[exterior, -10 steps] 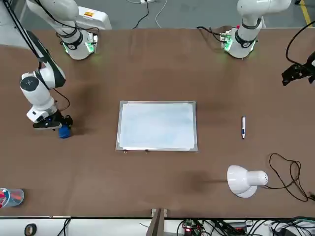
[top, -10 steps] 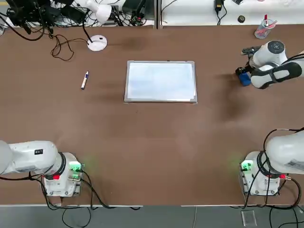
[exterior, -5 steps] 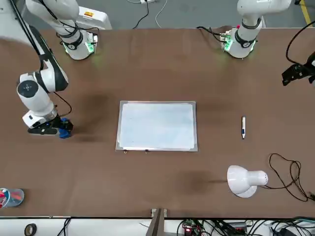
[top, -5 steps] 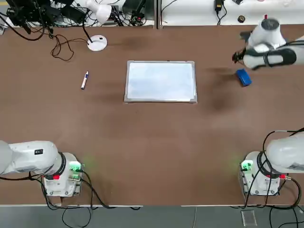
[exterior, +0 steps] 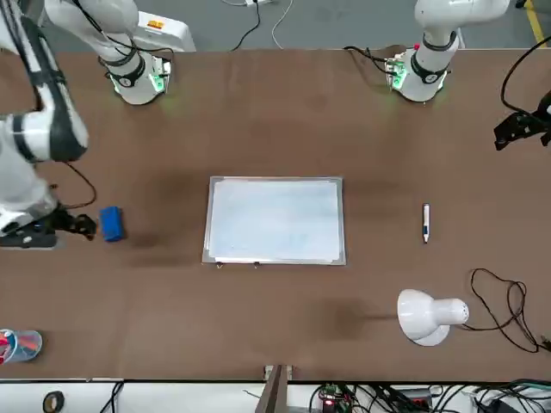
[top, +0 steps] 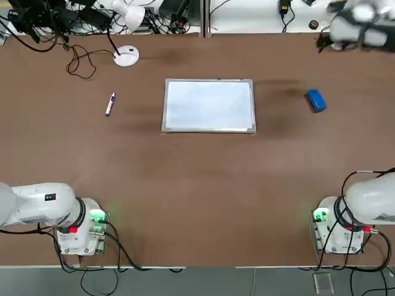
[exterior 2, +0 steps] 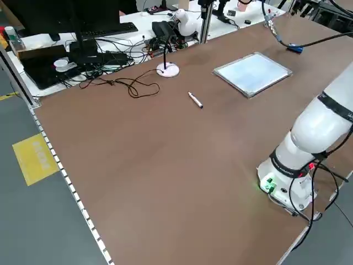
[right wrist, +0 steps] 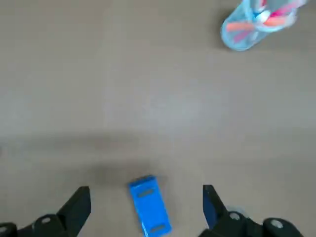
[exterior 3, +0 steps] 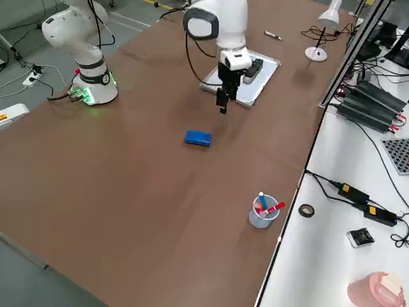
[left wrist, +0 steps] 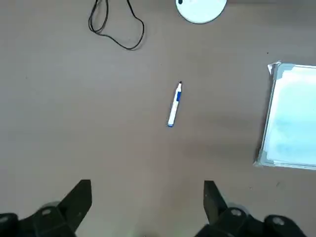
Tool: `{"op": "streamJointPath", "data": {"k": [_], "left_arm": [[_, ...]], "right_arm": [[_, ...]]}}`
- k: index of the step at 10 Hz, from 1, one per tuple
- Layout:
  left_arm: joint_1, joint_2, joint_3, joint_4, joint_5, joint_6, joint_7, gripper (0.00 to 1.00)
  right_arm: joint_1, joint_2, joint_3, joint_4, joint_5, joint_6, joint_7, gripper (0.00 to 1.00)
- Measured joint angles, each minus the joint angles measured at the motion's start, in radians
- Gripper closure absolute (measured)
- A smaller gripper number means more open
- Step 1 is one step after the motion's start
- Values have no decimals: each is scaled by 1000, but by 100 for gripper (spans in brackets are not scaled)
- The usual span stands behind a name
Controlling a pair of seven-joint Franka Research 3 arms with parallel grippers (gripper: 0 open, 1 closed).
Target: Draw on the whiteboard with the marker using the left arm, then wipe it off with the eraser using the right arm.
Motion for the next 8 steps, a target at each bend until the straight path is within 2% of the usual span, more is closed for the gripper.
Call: {"op": "streamJointPath", "data": {"k": [3, 4, 6, 8], "left_arm": [[0, 1, 0, 12, 0, 1, 5, 0], [0, 1, 0, 13, 0, 1, 14, 0], [0, 3, 0, 13, 0, 0, 33, 0], [0, 3, 0, 14, 0, -1, 38, 0]], "right_arm": [[93, -6, -163, 162, 99, -204, -42, 0], [114, -19, -197, 198, 128, -248, -42, 0], [131, -77, -220, 232, 154, -333, -16, 0], [142, -156, -223, 247, 157, -424, 17, 0]]}}
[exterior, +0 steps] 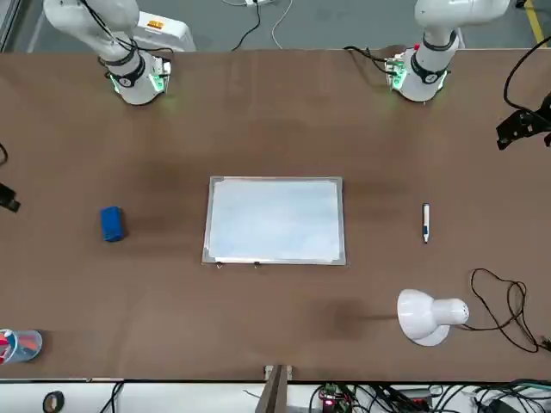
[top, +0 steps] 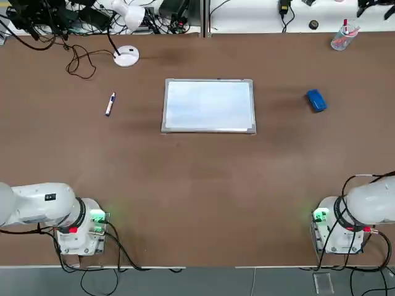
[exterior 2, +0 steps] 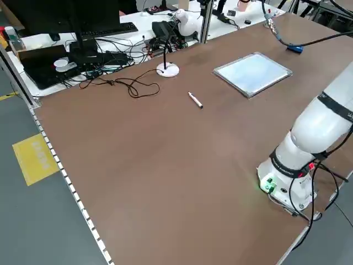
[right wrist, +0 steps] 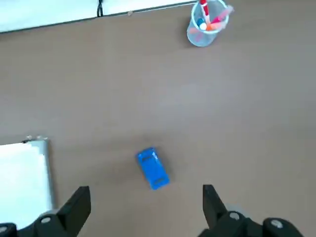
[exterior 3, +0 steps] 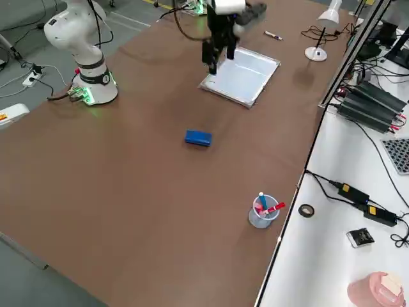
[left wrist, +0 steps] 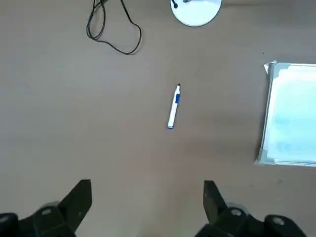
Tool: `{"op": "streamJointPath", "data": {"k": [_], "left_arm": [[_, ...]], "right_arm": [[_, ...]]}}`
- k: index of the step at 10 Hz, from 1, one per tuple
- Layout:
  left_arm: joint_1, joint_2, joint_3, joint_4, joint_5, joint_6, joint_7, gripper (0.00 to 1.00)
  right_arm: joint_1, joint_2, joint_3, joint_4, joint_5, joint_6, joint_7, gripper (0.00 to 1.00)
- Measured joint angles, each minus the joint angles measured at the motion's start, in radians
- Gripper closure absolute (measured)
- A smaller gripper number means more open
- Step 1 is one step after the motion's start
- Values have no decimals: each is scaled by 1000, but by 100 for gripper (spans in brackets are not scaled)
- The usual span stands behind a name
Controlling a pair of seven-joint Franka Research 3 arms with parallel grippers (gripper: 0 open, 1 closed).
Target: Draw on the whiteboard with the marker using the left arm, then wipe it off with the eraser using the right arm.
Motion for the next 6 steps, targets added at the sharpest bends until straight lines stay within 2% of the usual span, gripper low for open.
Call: {"op": "streamJointPath", "data": {"k": [3, 6], "left_arm": [[-2, 0, -4, 6, 0, 0, 23, 0], [-4, 0, -6, 19, 0, 0, 36, 0]], "right_arm": [[16, -60, -1, 67, 0, -130, 26, 0], [41, -64, 4, 91, 0, -166, 121, 0]]}}
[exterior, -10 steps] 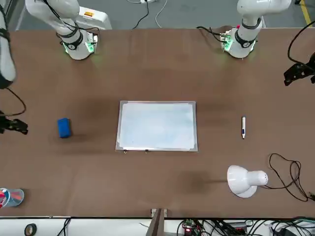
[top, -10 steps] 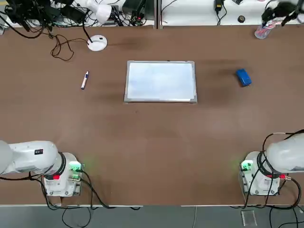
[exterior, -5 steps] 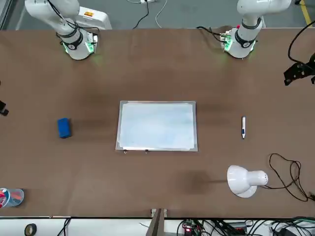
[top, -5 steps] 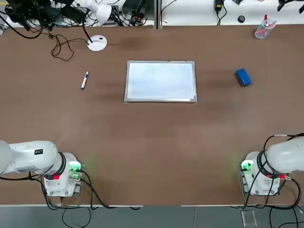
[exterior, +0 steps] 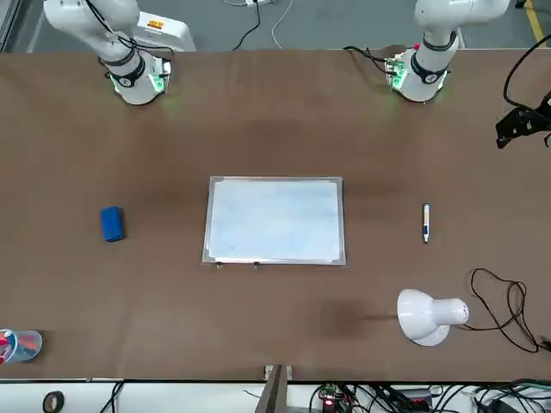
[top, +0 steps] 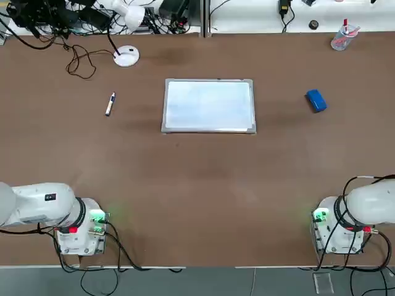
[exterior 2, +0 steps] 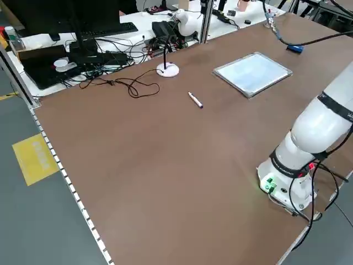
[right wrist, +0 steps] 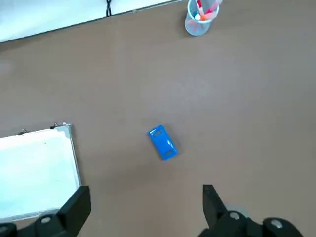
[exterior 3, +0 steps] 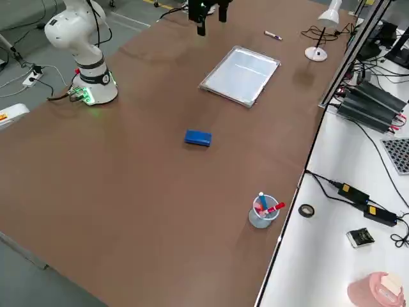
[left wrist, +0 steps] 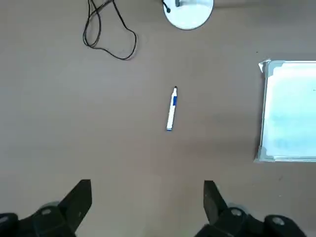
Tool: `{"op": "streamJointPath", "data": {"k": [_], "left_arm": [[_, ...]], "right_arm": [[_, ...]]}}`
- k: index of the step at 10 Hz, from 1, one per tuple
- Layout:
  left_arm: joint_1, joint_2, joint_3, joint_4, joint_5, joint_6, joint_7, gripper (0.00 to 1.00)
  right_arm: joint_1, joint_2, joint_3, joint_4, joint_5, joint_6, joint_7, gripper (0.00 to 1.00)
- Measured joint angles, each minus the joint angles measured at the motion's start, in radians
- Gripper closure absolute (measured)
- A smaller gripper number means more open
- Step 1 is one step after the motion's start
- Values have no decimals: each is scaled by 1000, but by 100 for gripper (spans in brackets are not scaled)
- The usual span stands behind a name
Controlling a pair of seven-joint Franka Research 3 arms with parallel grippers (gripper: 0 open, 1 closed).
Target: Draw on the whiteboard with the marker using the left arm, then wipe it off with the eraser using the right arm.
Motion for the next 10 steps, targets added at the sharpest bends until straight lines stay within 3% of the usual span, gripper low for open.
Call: {"op": "streamJointPath", "data": {"k": [3, 10], "left_arm": [[-1, 1, -1, 14, 0, 0, 0, 0], [-3, 1, -3, 17, 0, -12, 0, 0]], "right_arm": [[30, 7, 26, -6, 0, -1, 57, 0], [36, 10, 13, -19, -1, -5, 64, 0]]}}
